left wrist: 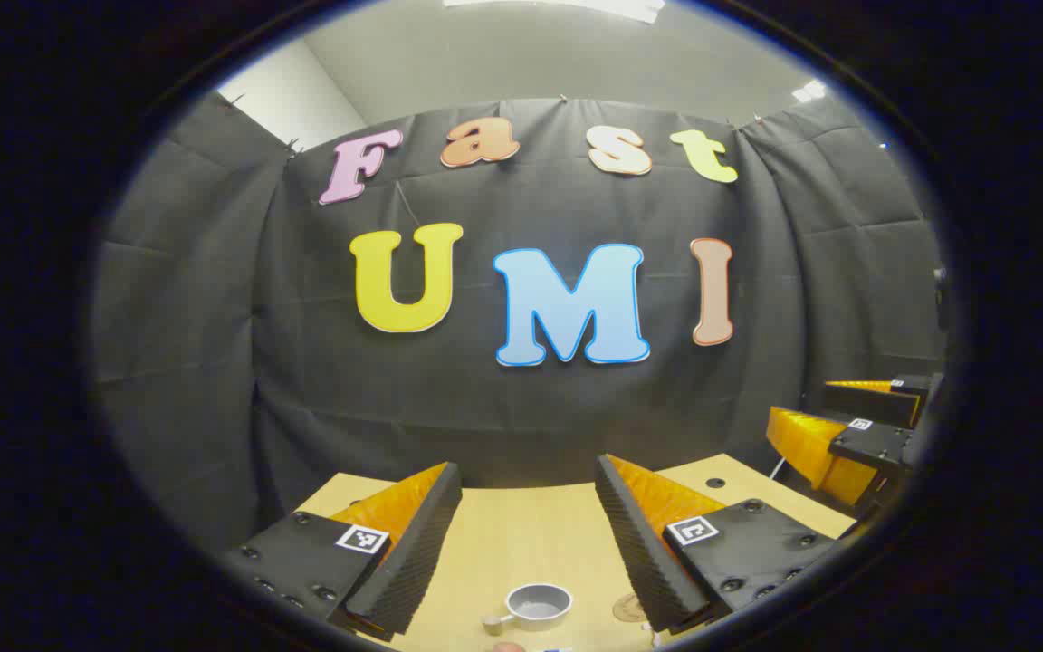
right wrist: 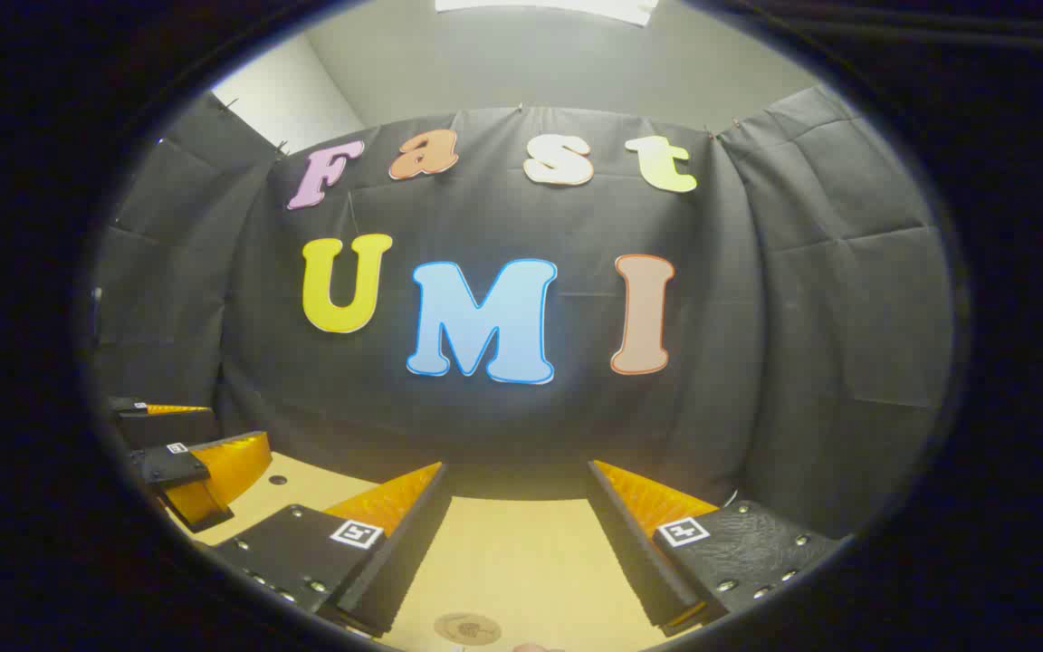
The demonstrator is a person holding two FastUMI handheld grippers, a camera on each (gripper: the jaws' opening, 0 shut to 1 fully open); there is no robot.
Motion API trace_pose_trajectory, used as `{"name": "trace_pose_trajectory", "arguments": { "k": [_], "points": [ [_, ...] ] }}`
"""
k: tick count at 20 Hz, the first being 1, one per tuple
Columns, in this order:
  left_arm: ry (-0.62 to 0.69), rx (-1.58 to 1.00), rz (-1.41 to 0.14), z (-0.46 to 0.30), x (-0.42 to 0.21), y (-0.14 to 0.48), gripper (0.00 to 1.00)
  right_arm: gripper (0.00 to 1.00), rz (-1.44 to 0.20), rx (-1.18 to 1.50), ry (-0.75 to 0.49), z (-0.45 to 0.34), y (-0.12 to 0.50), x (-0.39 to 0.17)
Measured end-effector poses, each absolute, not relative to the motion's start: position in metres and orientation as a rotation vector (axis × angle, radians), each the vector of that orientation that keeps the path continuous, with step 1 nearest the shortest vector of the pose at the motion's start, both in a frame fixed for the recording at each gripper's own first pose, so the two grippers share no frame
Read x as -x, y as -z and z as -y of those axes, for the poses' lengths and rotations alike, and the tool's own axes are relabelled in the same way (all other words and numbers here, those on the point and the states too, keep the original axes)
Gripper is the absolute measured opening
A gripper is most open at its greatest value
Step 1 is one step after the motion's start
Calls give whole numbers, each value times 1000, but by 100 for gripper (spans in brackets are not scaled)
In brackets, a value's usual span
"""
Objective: Put the toothbrush and toothpaste on the desktop into the cup, then pick up the cup and place it on the coaster on the desktop.
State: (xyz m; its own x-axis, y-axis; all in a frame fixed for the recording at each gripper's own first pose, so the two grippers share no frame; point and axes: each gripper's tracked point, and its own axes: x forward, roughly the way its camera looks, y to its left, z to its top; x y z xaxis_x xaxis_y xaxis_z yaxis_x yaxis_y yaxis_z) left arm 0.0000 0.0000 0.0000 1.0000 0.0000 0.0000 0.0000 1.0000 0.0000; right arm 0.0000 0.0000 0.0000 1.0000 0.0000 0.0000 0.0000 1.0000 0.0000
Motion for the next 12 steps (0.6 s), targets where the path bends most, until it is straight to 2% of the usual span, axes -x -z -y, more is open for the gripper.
{"name": "trace_pose_trajectory", "arguments": {
  "k": [2,3,4,12],
  "points": [
    [2,-2,-3,2,2,2,100,94,-7,-7,-4,0,1,1],
    [4,-5,-5,3,3,2,96,94,-8,-11,-5,0,1,2],
    [3,-7,-8,5,1,1,100,94,-12,-14,-7,1,3,2],
    [0,-5,-37,6,1,6,100,96,-51,-36,-12,4,13,0]
  ]
}}
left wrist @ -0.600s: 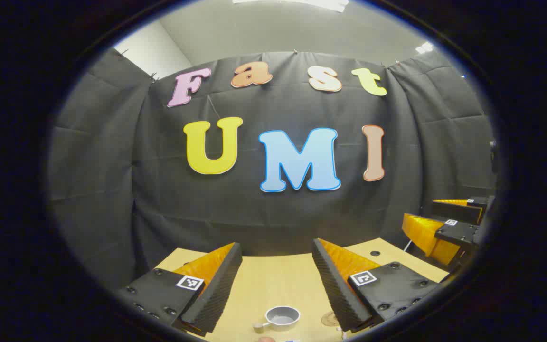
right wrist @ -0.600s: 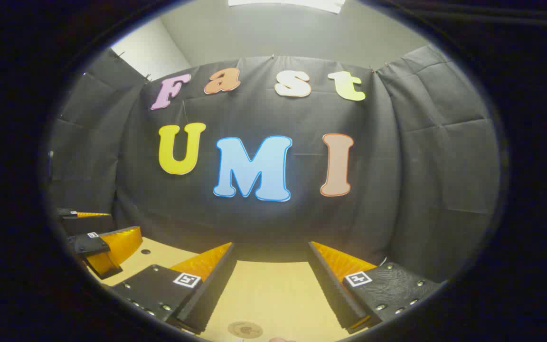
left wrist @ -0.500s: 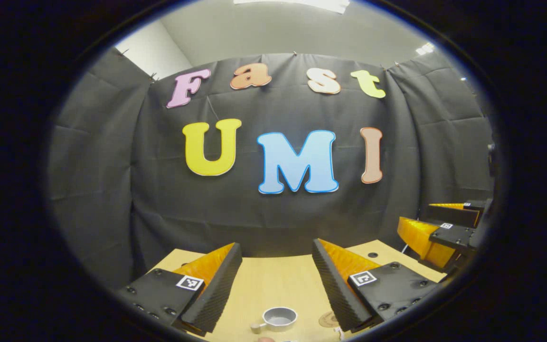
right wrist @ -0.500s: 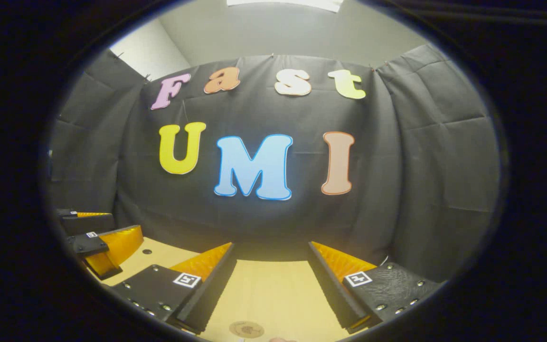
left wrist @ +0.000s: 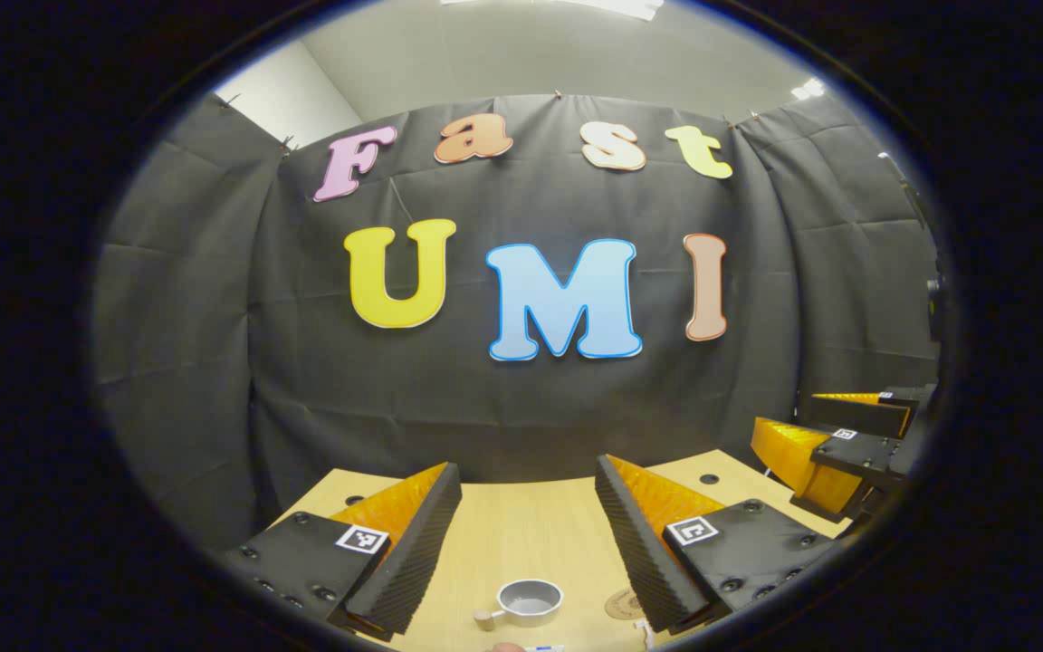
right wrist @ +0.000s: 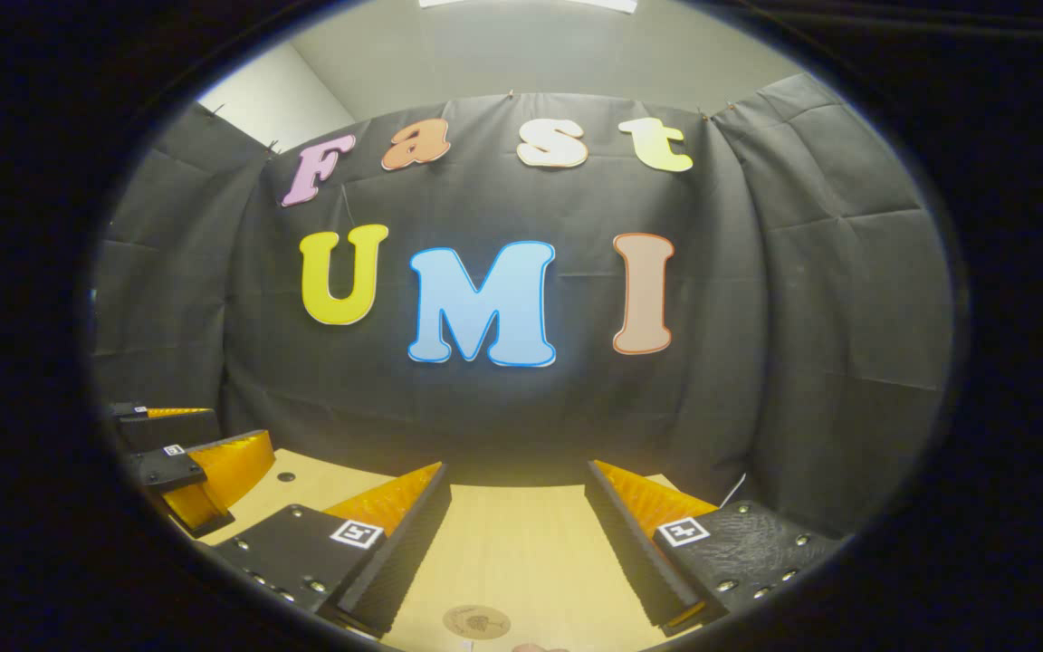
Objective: Put the toothbrush and toothpaste on the desktop into the cup, then pick up the cup and place it on the coaster on the desktop.
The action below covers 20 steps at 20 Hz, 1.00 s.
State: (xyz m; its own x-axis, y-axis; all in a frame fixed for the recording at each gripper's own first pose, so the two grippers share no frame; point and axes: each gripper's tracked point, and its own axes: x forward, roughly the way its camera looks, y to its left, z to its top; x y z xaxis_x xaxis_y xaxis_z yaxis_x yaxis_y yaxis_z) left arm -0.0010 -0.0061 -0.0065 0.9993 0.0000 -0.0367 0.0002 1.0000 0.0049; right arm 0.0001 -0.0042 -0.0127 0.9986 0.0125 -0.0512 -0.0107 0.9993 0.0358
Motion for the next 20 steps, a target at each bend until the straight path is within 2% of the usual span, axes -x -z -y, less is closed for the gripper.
{"name": "trace_pose_trajectory", "arguments": {
  "k": [1,2,3,4,7,8,9,10,12,13,14,16,17,18,20],
  "points": [
    [-1,-5,-48,5,0,9,100,96,-61,-34,-11,5,14,-1],
    [0,-4,-65,6,0,13,96,94,-77,-33,-14,3,20,0],
    [1,-1,-84,7,-1,18,96,94,-96,-35,-19,2,25,0],
    [3,3,-107,7,-1,26,100,94,-121,-37,-27,0,33,0],
    [3,11,-177,9,10,56,100,94,-193,-55,-41,-4,53,4],
    [3,13,-204,9,12,65,96,94,-219,-61,-44,-4,62,6],
    [3,17,-235,9,14,75,96,96,-249,-64,-47,-5,71,8],
    [3,23,-269,8,16,86,100,94,-275,-69,-48,-5,79,9],
    [1,35,-333,8,23,109,100,94,-333,-72,-52,-6,98,14],
    [1,39,-358,7,28,119,96,94,-365,-73,-54,-6,109,16],
    [2,39,-386,7,30,128,100,96,-399,-74,-58,-7,119,18],
    [4,30,-443,6,39,150,100,94,-460,-81,-66,-8,136,21],
    [7,31,-470,7,43,161,97,95,-494,-81,-72,-9,146,22],
    [11,35,-502,9,48,173,100,95,-527,-81,-80,-13,160,27],
    [19,45,-568,11,54,196,100,95,-591,-85,-95,-18,180,34]
  ]
}}
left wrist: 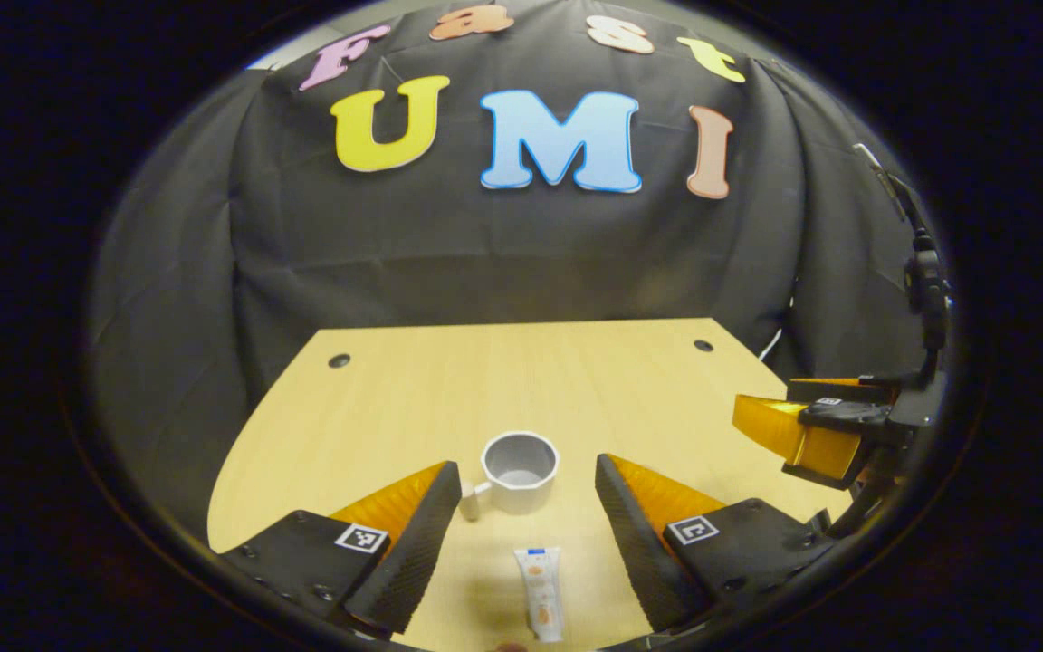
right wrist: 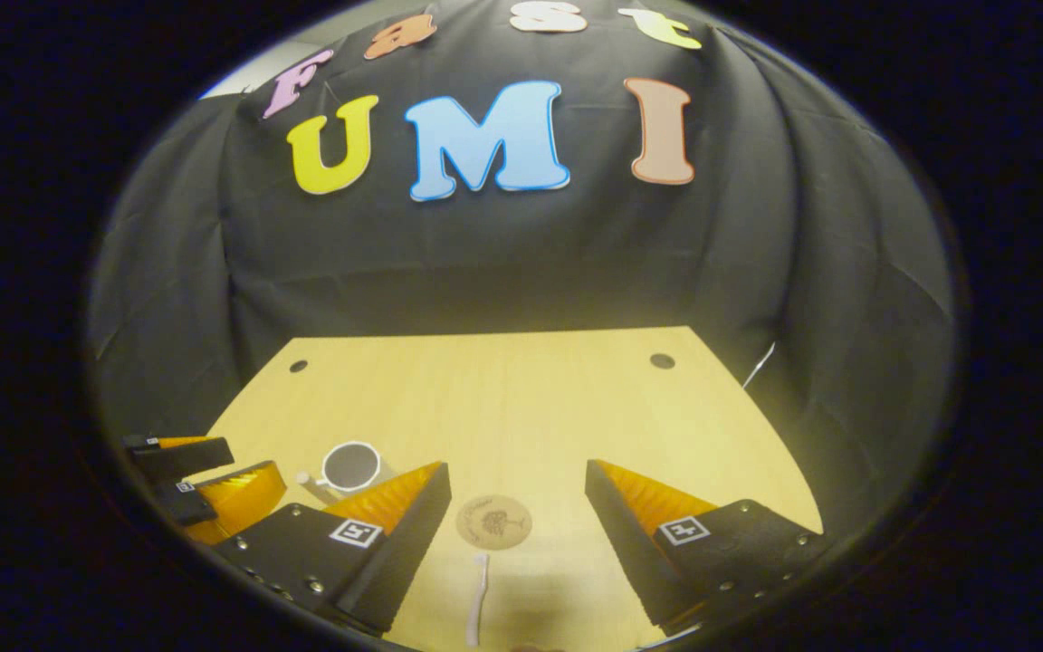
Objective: Put the toothbrush and toothpaste on the desktop into the cup, then pick up the cup and place it on the coaster on the desktop.
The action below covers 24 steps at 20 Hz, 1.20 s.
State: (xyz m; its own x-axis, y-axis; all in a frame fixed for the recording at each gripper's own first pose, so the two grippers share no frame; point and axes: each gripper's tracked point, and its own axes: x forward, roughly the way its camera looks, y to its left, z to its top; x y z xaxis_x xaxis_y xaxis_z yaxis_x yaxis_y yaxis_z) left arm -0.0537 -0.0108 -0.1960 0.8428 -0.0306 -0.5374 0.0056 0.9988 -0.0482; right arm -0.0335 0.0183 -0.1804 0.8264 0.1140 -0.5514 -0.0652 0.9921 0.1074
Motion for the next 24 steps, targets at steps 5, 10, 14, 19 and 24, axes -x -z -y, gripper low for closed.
{"name": "trace_pose_trajectory", "arguments": {
  "k": [5,10,14,19,24],
  "points": [
    [40,53,-708,12,73,254,92,95,-732,-63,-120,-29,223,48],
    [84,79,-892,21,94,307,100,96,-895,-73,-139,-42,269,67],
    [116,101,-1009,28,111,340,100,96,-1024,-85,-155,-49,301,83],
    [124,96,-1114,30,123,374,99,97,-1179,-94,-165,-56,341,104],
    [128,74,-1201,29,137,400,98,97,-1258,-67,-168,-56,360,118]
  ]
}}
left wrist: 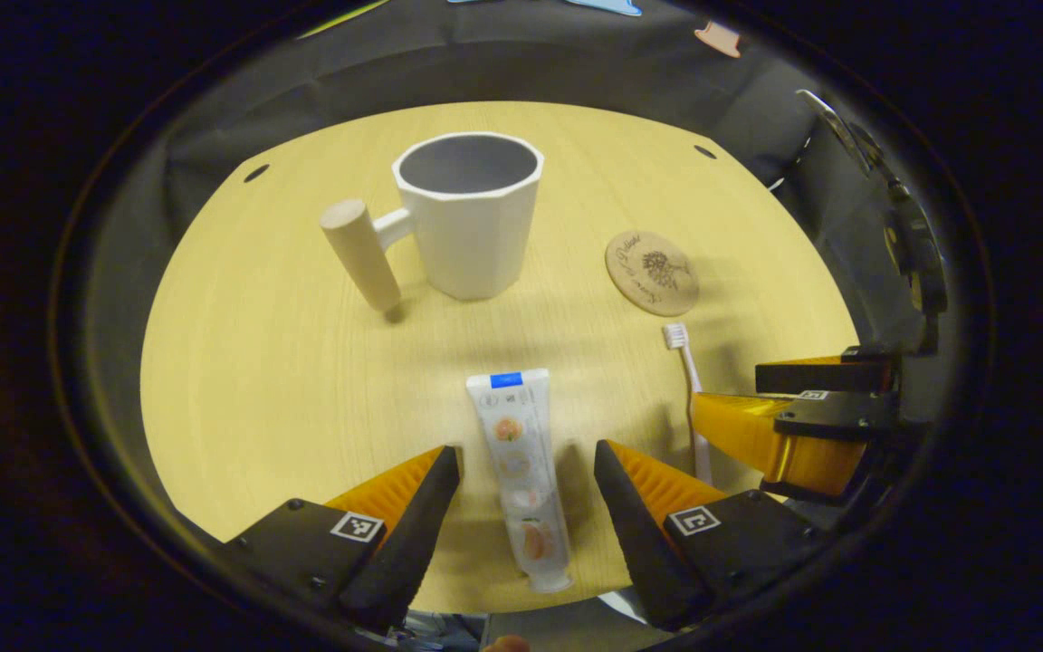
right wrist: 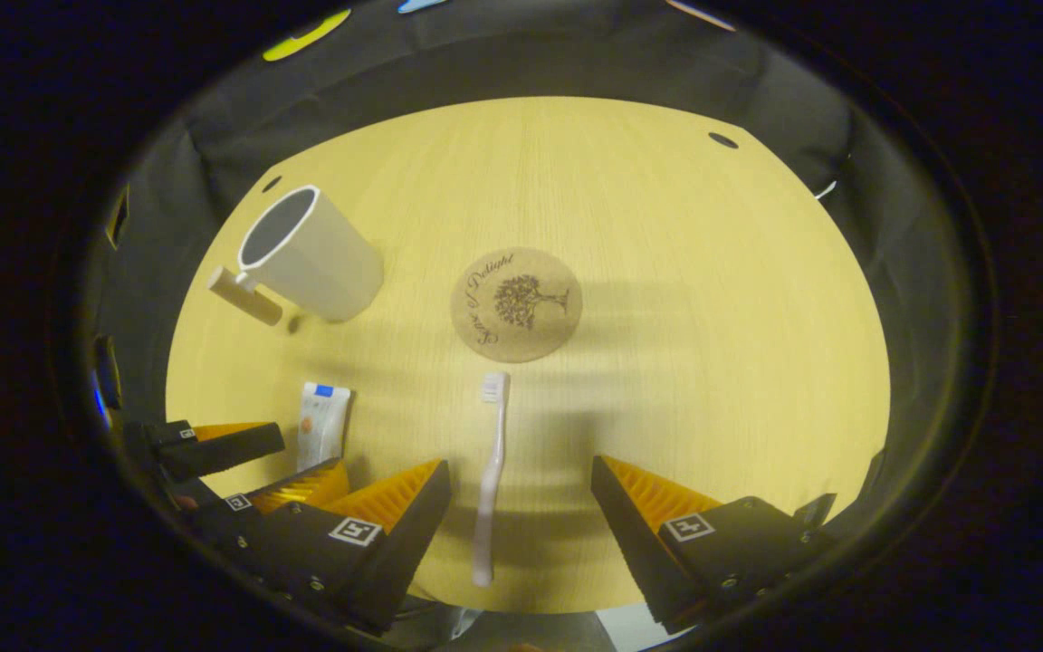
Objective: Put the toothbrush and toothpaste on the desktop into the cup, then pick up the cup and place it on the coaster on the desktop.
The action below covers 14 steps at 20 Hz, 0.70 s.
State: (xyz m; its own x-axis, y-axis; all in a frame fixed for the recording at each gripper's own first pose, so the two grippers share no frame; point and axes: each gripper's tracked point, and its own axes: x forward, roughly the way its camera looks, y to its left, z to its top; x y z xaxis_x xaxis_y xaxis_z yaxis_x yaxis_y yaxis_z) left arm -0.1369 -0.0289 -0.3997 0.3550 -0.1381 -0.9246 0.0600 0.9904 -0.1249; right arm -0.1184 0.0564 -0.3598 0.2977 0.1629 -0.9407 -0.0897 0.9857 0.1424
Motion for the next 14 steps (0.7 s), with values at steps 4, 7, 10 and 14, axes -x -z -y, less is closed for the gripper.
{"name": "trace_pose_trajectory", "arguments": {
  "k": [4,7,10,14],
  "points": [
    [102,64,-1247,25,144,413,99,97,-1309,-41,-170,-57,377,125],
    [102,33,-1245,23,141,415,97,97,-1357,3,-160,-52,381,135],
    [80,-11,-1245,21,138,418,97,96,-1366,27,-157,-54,383,136],
    [77,-15,-1243,23,138,418,97,99,-1382,37,-158,-57,382,140]
  ]
}}
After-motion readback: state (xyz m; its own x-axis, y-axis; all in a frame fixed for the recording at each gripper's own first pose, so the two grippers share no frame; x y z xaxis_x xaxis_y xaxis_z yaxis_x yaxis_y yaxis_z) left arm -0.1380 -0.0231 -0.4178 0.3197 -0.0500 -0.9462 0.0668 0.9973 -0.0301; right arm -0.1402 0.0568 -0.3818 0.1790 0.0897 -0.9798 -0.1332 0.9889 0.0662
